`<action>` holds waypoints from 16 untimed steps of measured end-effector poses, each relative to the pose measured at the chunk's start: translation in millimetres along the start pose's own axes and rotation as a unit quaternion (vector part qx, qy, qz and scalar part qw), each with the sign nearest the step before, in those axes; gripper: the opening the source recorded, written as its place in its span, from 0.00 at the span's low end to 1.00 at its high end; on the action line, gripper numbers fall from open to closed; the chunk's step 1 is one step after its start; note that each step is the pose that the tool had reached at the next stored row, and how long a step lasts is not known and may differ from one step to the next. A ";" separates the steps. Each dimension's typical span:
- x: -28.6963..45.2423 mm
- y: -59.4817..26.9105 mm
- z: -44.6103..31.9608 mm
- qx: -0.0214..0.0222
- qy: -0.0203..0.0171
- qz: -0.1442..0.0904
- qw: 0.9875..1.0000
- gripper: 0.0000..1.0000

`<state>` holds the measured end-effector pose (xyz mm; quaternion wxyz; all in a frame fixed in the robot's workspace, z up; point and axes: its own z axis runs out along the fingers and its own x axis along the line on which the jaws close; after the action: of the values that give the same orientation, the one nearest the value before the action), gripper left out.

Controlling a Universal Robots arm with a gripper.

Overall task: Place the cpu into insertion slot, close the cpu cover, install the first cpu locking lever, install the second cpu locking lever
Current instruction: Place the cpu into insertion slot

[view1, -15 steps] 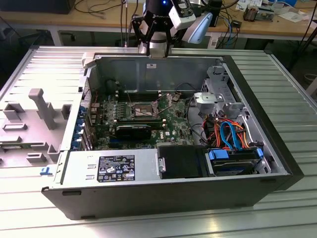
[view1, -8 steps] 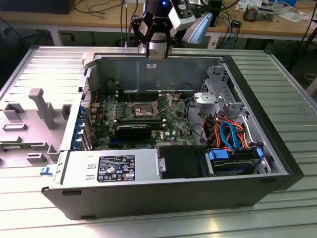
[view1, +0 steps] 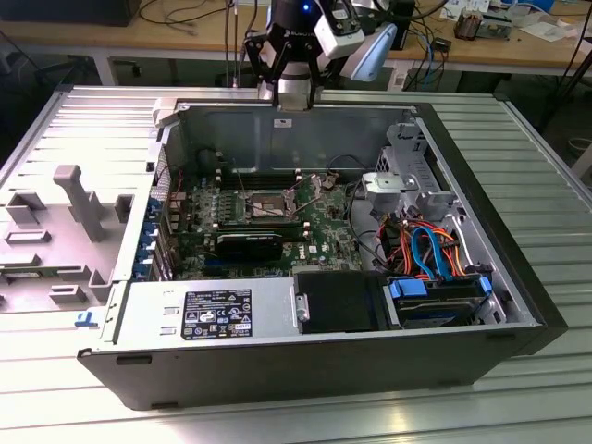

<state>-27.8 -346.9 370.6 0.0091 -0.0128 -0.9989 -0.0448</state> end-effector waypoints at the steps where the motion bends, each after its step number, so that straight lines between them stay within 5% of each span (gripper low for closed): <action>1: 0.0 -0.1 0.3 0.000 0.000 0.000 1.000 0.55; 16: 0.0 -1.7 3.6 0.000 0.000 0.000 1.000 0.55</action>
<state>-28.0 -348.3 366.8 0.0091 -0.0128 -0.9989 -0.0448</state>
